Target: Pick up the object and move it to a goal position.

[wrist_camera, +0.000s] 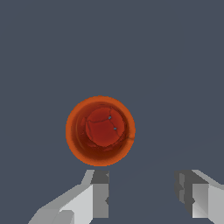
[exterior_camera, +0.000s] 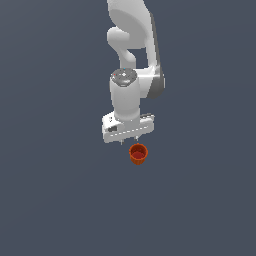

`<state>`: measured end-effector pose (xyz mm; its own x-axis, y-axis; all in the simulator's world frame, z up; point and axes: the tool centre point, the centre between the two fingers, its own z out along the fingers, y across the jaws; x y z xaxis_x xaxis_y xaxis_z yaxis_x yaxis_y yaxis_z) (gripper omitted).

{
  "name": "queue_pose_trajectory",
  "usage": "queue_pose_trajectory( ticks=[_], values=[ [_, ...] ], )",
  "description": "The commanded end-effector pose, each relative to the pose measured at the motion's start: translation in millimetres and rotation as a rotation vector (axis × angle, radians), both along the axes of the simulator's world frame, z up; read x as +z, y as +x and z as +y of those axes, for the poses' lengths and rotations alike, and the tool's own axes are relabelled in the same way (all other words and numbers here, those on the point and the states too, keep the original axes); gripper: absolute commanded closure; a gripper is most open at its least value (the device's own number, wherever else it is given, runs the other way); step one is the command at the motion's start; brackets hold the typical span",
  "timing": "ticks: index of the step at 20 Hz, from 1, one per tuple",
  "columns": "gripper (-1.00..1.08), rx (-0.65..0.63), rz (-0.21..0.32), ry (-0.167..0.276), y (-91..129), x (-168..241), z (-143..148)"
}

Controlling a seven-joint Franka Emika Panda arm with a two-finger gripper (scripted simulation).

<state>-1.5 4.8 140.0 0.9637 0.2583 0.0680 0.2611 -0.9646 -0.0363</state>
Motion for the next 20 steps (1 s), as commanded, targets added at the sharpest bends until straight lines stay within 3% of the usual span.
queue_pose_trajectory(
  ticks=[1,20],
  values=[
    [-0.2,0.064,-0.018,0.011,-0.8,-5.7,6.1],
    [-0.2,0.515,-0.182,0.063,-10.9,-36.7,50.9]
  ],
)
